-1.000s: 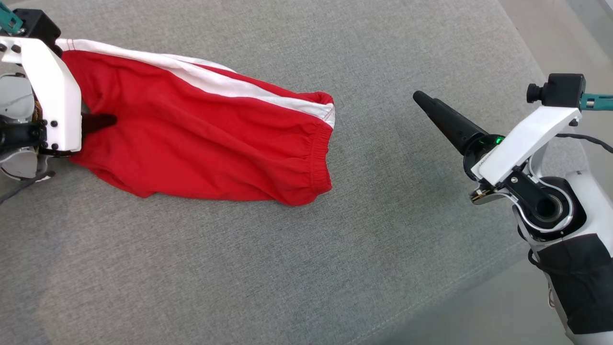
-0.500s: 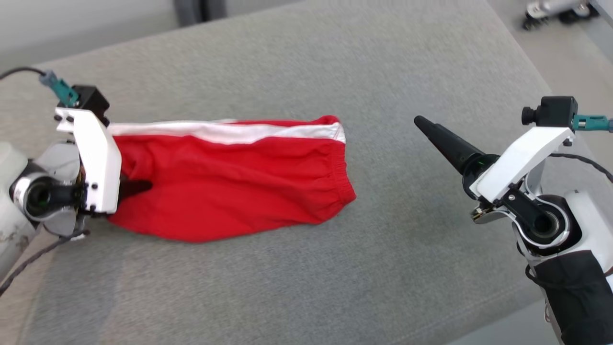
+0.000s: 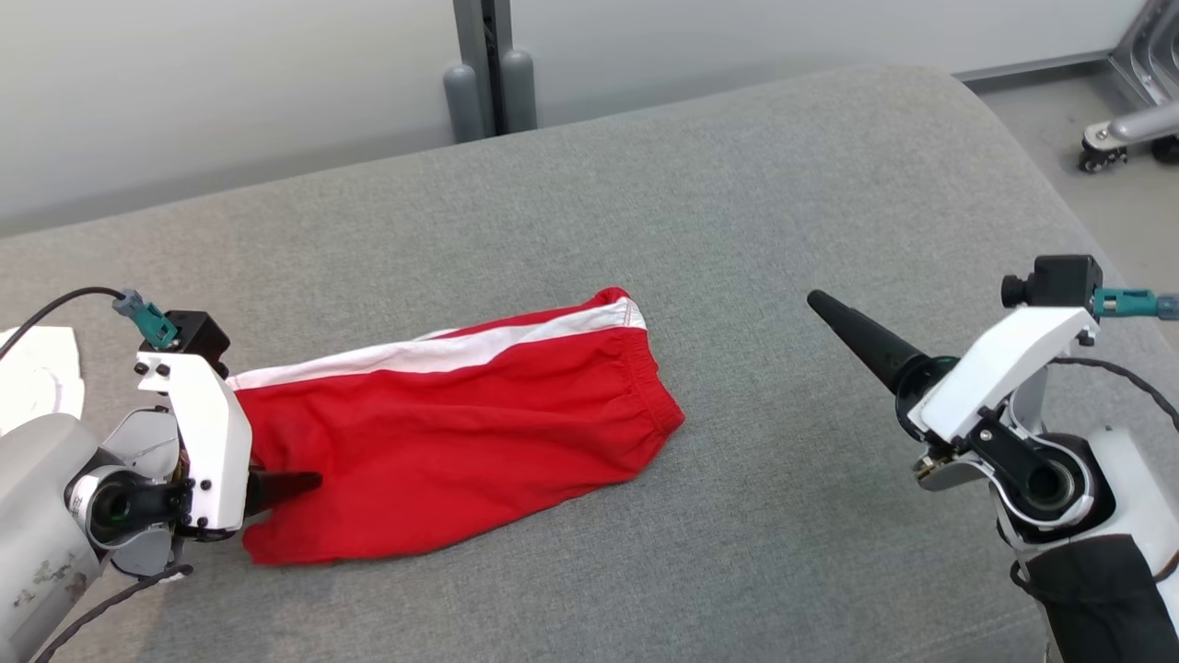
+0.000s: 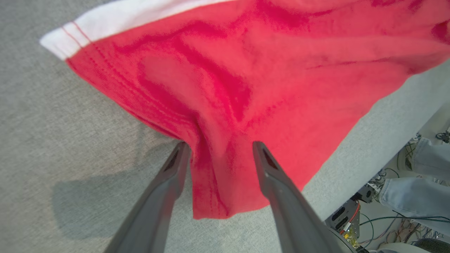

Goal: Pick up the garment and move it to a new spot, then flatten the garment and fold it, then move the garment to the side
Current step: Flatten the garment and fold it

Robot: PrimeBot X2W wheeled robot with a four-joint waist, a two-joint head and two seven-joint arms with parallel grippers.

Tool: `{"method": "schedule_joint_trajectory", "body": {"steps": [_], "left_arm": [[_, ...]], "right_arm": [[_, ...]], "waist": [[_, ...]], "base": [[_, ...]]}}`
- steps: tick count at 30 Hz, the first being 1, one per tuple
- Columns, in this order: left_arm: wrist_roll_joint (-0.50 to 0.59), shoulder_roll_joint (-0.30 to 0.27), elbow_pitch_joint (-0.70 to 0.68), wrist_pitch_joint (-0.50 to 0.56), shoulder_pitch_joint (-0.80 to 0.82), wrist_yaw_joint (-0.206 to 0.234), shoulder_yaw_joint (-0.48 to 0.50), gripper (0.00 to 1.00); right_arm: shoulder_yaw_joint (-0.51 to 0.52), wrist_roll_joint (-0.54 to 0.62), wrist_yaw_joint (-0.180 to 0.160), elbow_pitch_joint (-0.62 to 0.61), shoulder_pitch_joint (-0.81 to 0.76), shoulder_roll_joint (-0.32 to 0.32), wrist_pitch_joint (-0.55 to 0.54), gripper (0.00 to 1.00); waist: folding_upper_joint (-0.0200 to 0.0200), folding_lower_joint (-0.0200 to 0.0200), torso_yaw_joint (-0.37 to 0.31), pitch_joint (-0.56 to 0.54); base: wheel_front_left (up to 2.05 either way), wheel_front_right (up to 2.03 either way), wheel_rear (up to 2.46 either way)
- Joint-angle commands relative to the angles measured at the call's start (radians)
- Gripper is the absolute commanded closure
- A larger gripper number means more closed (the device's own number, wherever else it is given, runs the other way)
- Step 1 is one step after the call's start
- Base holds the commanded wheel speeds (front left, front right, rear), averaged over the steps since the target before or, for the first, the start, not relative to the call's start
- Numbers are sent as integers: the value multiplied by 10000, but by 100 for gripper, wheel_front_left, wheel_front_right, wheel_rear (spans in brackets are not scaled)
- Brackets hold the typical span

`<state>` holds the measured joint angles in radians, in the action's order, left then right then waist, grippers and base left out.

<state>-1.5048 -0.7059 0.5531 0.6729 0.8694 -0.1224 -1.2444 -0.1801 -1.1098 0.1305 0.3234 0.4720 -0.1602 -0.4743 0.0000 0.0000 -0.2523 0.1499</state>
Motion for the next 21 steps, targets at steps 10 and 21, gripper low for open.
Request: {"method": "schedule_joint_trajectory", "body": {"steps": [10,21], "left_arm": [[1273,-526,-800,-2960,125,-73,561,0],[2311,-1354,-2530,-7123,-1080,1444,1504,0]], "right_arm": [[258,1411,6,-1021,-900,-8,1128,0],[763,3552,5,-2011,-1690,206,3510,0]], "waist": [[0,0,738,-930],[0,0,1584,-1458]], "base": [[0,0,0],[0,0,0]]}}
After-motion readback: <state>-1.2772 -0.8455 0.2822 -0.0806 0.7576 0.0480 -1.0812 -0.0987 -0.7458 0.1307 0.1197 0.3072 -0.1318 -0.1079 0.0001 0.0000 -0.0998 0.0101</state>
